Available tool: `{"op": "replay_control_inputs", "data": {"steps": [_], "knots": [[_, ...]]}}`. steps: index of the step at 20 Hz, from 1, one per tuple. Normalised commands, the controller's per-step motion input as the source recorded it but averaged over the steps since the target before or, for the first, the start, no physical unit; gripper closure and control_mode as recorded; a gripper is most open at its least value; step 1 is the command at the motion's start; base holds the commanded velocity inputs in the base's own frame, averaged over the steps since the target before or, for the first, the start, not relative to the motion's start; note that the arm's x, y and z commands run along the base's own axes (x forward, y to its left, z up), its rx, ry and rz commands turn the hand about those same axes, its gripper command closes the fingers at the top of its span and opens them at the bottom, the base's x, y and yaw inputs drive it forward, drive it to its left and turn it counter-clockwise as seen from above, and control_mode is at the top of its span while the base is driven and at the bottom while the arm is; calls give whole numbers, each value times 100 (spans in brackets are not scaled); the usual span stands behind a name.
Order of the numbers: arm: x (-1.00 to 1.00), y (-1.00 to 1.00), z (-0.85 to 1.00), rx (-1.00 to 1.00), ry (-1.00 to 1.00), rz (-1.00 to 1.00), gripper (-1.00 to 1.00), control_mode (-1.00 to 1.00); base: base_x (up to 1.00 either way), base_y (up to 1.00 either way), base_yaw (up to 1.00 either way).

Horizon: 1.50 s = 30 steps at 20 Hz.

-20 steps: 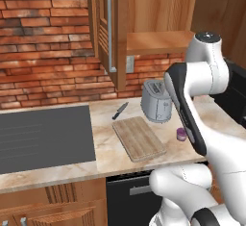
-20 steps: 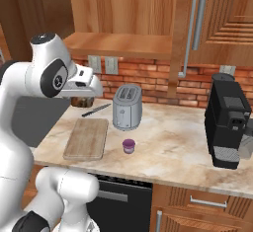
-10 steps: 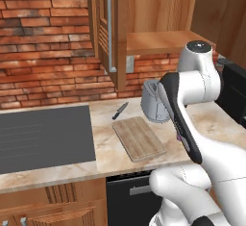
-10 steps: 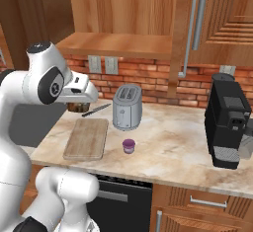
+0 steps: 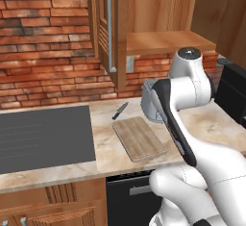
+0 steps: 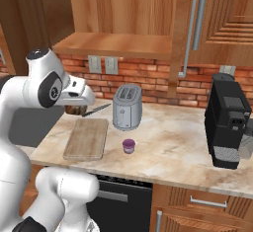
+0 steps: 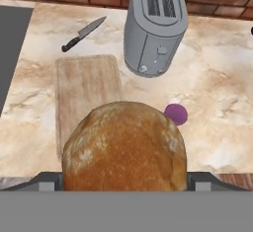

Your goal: Pick the bread, place it on the cutting board, pick the jam, place it on the counter, and close the cabinet.

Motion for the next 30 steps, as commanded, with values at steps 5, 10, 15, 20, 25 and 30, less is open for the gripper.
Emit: {"op": "replay_control_inputs", "data": {"steps": [5, 10, 15, 20, 25, 30], "knots": [[23, 20, -22, 0, 0, 0, 100, -100, 0, 0, 0], [16, 13, -27, 0, 0, 0, 100, -100, 0, 0, 0], [13, 7, -29, 0, 0, 0, 100, -100, 0, 0, 0], [11, 6, -26, 0, 0, 0, 100, -100, 0, 0, 0], [9, 3, -22, 0, 0, 0, 100, -100, 0, 0, 0], [10, 5, -22, 0, 0, 0, 100, -100, 0, 0, 0]]}}
